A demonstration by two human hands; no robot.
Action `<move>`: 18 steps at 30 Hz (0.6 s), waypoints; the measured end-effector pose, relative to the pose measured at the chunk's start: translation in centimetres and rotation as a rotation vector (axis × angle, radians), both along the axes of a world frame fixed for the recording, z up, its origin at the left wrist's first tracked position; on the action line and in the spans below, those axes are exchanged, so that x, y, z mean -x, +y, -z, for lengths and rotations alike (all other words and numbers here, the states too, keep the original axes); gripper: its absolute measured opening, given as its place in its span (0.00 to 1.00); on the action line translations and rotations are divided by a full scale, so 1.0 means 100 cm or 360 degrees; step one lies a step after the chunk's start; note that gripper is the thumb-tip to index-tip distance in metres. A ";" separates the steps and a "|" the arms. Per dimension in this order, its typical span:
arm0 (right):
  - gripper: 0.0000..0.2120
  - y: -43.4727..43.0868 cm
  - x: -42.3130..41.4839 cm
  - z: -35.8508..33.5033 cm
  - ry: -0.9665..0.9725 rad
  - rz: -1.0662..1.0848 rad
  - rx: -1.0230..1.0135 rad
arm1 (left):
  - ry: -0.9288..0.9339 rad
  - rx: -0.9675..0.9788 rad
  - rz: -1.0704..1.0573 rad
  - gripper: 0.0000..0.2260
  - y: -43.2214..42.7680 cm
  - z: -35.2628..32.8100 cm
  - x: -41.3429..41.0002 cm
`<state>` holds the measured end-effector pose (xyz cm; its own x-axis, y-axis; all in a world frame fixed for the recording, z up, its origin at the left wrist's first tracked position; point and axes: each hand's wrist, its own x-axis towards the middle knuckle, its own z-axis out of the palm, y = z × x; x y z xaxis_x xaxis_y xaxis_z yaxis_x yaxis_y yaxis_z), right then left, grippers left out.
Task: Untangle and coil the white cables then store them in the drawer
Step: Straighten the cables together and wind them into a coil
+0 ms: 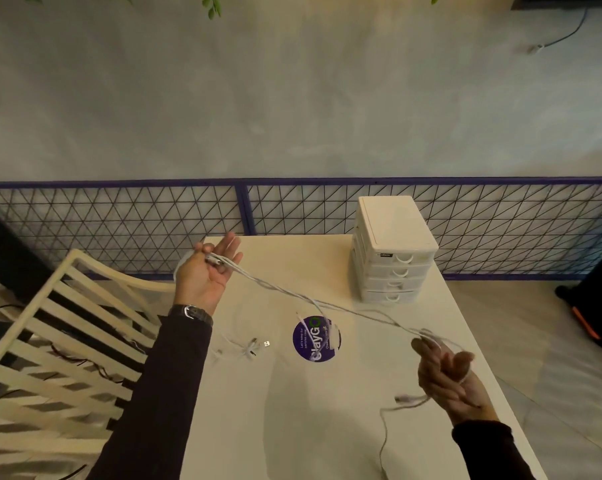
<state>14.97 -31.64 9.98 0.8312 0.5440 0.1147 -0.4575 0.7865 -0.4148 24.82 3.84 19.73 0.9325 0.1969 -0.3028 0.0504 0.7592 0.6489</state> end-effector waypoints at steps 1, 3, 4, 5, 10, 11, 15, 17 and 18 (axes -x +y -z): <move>0.19 0.000 -0.004 0.003 0.0045 0.0087 -0.0037 | 0.0005 0.0008 0.0009 0.18 -0.004 0.002 0.000; 0.29 -0.008 -0.020 0.013 0.0241 0.0179 -0.0165 | 0.0017 0.0041 -0.0019 0.19 -0.006 0.005 0.000; 0.32 -0.012 -0.027 0.016 0.0346 0.0211 -0.0179 | 0.0019 0.0052 -0.0036 0.19 -0.002 0.006 0.000; 0.34 -0.016 -0.029 0.019 0.0491 0.0303 -0.0099 | 0.0018 0.0057 -0.0044 0.19 0.001 0.006 0.000; 0.30 -0.016 -0.021 0.033 0.0969 0.0581 0.0198 | 0.0009 0.0020 0.0010 0.19 -0.007 -0.001 0.005; 0.26 -0.014 -0.022 0.034 0.0979 0.0530 0.0382 | -0.0004 0.0002 0.0036 0.18 -0.012 -0.003 0.007; 0.16 0.006 -0.021 0.020 0.0637 0.0474 0.1887 | -0.0093 -0.0101 0.0211 0.19 -0.039 -0.015 0.012; 0.17 0.027 -0.023 0.007 0.0306 0.0667 0.2399 | -0.0152 -0.0109 0.0315 0.19 -0.053 -0.021 0.014; 0.16 0.041 -0.024 -0.005 0.0103 0.0756 0.2459 | -0.0172 -0.0117 0.0364 0.19 -0.059 -0.024 0.015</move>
